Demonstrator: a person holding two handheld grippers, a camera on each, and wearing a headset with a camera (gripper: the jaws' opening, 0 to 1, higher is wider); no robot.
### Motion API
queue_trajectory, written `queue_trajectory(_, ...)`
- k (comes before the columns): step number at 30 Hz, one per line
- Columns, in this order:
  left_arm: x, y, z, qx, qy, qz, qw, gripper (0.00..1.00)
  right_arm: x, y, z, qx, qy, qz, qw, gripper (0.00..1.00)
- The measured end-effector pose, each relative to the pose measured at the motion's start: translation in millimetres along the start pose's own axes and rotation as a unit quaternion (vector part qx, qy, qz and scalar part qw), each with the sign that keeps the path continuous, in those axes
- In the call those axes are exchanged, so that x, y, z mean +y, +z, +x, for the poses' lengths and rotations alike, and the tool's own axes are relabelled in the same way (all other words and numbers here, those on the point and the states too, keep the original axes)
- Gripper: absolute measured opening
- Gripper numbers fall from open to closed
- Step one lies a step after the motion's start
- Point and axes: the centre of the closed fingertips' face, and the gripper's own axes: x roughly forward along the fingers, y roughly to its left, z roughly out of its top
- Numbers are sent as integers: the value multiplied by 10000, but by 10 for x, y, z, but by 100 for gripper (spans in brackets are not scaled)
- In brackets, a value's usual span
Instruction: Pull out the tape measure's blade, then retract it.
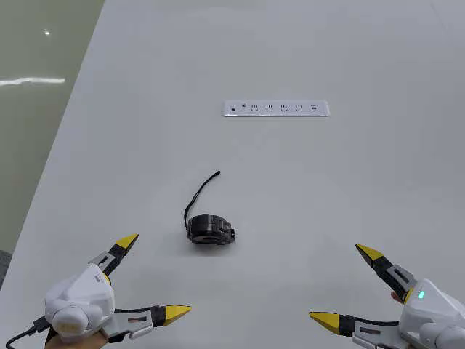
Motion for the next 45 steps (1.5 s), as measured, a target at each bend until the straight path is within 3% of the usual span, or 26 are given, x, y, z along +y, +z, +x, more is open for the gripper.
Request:
queue_trajectory(30,-25,12,14,50,-91,59,9999,100,-18,3,8,37,33,-63,10000,96)
queue_trajectory(45,13,64,98,166,-306,254,9991,93,-73,16,116,208,307,-317,9988,89)
